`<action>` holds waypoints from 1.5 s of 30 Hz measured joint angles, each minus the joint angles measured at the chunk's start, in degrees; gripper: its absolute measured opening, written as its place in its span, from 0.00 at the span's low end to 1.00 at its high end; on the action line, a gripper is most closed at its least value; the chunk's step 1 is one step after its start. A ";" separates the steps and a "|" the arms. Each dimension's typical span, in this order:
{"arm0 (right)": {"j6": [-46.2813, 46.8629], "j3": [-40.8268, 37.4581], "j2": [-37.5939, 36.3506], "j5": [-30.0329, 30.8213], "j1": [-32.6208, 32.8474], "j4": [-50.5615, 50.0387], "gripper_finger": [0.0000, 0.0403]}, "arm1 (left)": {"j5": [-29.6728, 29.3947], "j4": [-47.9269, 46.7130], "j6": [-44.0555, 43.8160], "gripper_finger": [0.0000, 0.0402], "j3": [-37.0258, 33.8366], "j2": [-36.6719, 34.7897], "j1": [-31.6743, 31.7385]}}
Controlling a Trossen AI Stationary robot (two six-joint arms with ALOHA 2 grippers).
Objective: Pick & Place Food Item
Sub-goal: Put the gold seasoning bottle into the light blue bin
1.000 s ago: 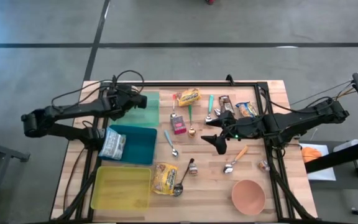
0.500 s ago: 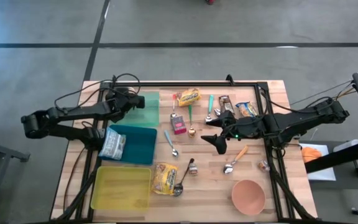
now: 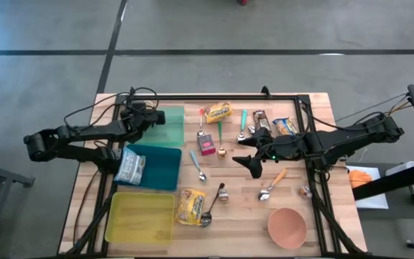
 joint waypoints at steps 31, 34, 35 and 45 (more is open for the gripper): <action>0.22 0.00 0.00 -0.98 0.07 0.09 0.94 | 1.77 0.49 8.28 0.70 0.22 0.26 -1.53; 0.20 0.00 0.00 -1.10 0.07 0.06 0.94 | 0.40 -1.68 10.16 0.70 1.70 0.26 -1.20; 0.20 0.00 0.00 -1.12 0.07 0.04 0.94 | -0.14 -2.99 10.38 0.70 2.44 0.26 -1.10; -0.19 0.00 0.00 -2.53 0.08 -0.09 0.94 | -0.88 -7.20 14.61 0.70 6.79 0.22 0.31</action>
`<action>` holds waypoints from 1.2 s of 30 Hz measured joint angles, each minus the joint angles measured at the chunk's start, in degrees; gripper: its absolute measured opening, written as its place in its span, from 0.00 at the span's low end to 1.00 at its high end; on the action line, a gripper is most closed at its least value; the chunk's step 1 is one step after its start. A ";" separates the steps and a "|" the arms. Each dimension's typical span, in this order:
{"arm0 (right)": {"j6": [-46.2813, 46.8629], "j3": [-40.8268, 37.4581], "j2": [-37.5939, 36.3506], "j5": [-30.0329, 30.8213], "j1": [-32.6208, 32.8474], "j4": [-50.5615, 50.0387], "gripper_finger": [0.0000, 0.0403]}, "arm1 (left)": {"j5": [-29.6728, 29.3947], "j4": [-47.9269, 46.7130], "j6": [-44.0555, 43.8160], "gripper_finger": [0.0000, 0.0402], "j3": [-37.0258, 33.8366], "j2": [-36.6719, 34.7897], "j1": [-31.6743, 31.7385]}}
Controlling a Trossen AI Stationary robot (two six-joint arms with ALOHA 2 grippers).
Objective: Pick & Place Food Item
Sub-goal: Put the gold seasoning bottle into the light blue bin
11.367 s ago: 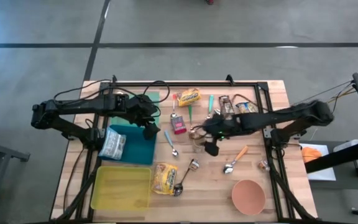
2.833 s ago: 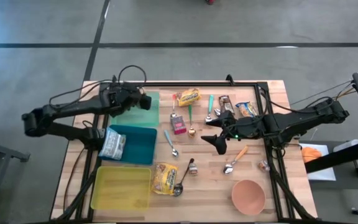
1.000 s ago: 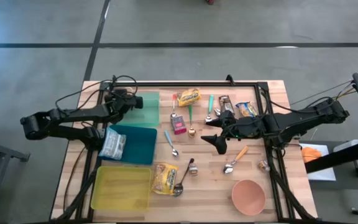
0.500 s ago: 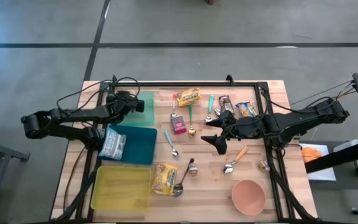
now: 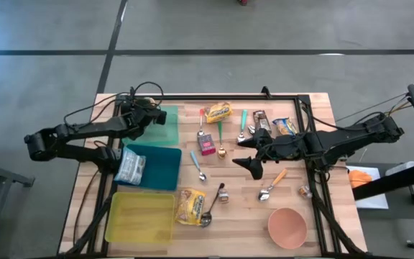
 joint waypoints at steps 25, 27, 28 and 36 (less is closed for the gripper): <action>-1.57 0.00 0.00 0.14 0.95 0.00 0.94 | 6.53 3.85 -9.64 0.69 -0.91 -0.09 -1.70; -1.58 0.00 0.00 0.14 0.95 0.00 0.94 | 6.55 6.20 -9.45 0.69 -1.29 -0.09 -2.12; -1.58 0.00 0.00 0.14 0.95 0.03 0.94 | 6.55 6.58 -9.24 0.69 -1.31 -0.09 -2.12; -1.60 0.00 0.02 0.16 0.95 0.16 0.94 | 10.01 10.88 -4.51 0.69 3.50 8.91 -3.17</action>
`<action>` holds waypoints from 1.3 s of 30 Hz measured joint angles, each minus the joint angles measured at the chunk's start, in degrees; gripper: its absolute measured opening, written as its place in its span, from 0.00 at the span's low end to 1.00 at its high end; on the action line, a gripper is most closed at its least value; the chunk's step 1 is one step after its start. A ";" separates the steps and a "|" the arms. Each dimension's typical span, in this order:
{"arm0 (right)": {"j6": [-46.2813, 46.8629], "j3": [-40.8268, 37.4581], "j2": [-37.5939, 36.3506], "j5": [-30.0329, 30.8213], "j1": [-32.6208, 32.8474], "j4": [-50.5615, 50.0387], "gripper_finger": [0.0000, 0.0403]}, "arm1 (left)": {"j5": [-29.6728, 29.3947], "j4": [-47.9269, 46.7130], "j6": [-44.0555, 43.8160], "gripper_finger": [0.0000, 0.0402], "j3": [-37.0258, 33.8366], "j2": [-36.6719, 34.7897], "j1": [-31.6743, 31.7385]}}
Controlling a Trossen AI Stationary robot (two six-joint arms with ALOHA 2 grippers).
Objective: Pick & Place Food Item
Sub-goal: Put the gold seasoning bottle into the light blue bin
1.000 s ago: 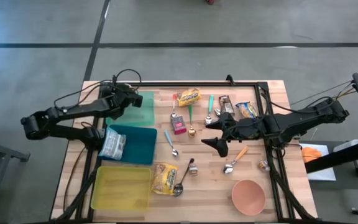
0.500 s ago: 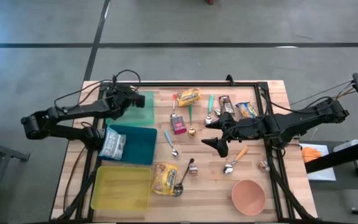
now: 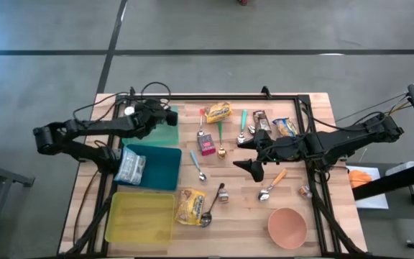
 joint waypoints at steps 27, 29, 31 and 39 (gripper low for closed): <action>-0.61 0.00 0.00 -1.15 0.31 -0.01 0.94 | -1.51 -1.90 -4.74 0.76 5.86 12.03 -1.23; -0.61 0.00 0.00 -1.14 0.31 -0.03 0.94 | -0.24 -3.09 -4.72 0.83 5.59 12.23 -1.23; -0.61 0.00 0.00 -1.13 0.31 -0.05 0.94 | 0.12 -3.45 -4.74 0.87 5.54 12.31 -1.23; -0.61 0.00 0.00 -1.13 0.28 -0.10 0.94 | 2.12 -4.26 -4.76 0.91 5.64 10.53 -1.23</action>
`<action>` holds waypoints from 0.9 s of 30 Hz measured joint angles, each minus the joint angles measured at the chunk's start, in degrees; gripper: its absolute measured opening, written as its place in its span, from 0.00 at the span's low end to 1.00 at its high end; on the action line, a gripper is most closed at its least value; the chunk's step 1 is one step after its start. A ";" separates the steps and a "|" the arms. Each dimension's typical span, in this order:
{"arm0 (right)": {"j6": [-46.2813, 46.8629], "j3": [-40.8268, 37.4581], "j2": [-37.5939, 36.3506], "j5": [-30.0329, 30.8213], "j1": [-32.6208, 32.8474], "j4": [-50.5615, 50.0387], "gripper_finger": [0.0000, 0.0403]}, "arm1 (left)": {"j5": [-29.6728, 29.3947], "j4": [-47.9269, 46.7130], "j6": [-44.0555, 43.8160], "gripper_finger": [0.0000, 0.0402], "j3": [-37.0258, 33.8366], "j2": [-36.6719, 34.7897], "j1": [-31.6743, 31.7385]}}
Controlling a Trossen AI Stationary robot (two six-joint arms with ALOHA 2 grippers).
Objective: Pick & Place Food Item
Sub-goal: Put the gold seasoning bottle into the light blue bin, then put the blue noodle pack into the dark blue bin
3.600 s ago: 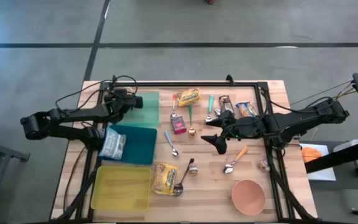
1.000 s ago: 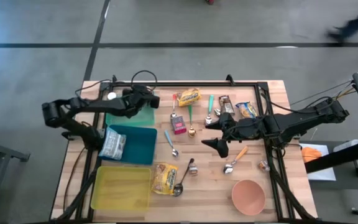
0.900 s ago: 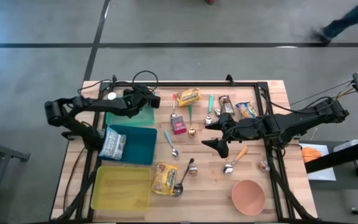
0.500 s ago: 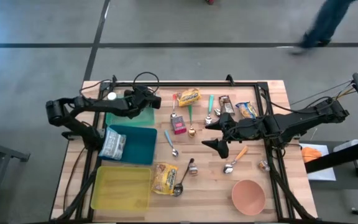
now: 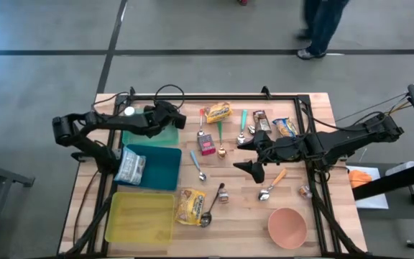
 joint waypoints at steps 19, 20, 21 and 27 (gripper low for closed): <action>2.49 5.91 -0.20 3.58 -7.83 -12.35 0.94 | 28.08 -5.27 -5.80 0.92 3.33 -16.50 -0.78; 3.71 7.16 -0.20 4.31 -9.16 -15.45 0.94 | 30.38 -6.04 -5.87 0.92 4.24 -16.34 -1.09; 4.85 8.51 -0.18 4.95 -10.68 -19.17 0.94 | 32.34 -6.76 -5.98 0.92 5.26 -16.22 -1.48; 11.47 16.11 1.61 6.64 -20.36 -44.12 0.94 | 36.02 -11.36 -5.65 0.92 10.36 -16.19 -3.61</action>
